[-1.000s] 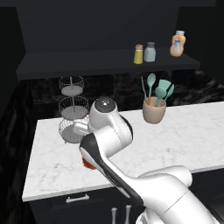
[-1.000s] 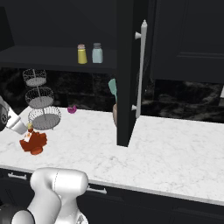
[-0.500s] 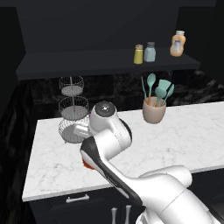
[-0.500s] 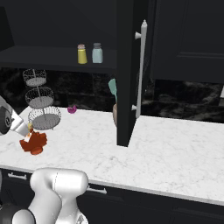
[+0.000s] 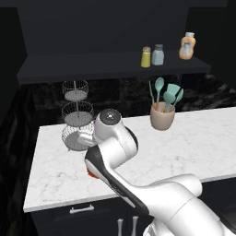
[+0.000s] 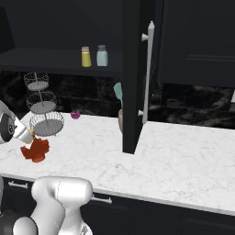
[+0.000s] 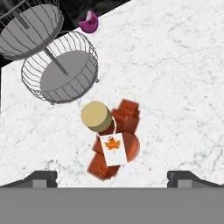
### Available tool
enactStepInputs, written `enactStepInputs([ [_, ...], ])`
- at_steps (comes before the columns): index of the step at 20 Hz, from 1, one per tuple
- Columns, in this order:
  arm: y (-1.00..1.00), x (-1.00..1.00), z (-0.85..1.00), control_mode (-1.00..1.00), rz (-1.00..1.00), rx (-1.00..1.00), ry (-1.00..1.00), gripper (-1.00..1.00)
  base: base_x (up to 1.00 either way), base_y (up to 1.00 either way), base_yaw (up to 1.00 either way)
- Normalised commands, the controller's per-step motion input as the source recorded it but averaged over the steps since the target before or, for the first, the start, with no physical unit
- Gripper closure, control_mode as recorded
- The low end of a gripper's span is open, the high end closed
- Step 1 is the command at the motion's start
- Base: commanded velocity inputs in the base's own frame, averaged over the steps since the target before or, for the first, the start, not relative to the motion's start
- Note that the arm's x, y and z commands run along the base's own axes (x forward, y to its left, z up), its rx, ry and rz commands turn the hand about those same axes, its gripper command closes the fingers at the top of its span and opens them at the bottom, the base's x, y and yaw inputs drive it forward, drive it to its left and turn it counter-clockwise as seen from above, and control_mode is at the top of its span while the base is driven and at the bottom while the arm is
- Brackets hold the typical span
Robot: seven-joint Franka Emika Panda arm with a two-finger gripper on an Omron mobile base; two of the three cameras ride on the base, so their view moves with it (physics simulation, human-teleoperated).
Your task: Put the shaker and condiment bottle from the counter next to their counterparts in the cabinet.
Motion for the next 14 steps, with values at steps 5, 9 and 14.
enactStepInputs([
  [5,0.0,0.02,-0.14,-1.0,0.0,0.0,0.0,-1.0,0.0,0.0,0.0],
  [9,0.0,0.09,-0.15,-1.0,0.0,0.0,0.0,-1.0,0.0,0.0,0.0],
  [14,0.0,0.11,-0.13,-1.0,0.0,0.0,0.0,-1.0,0.0,0.0,0.0],
])
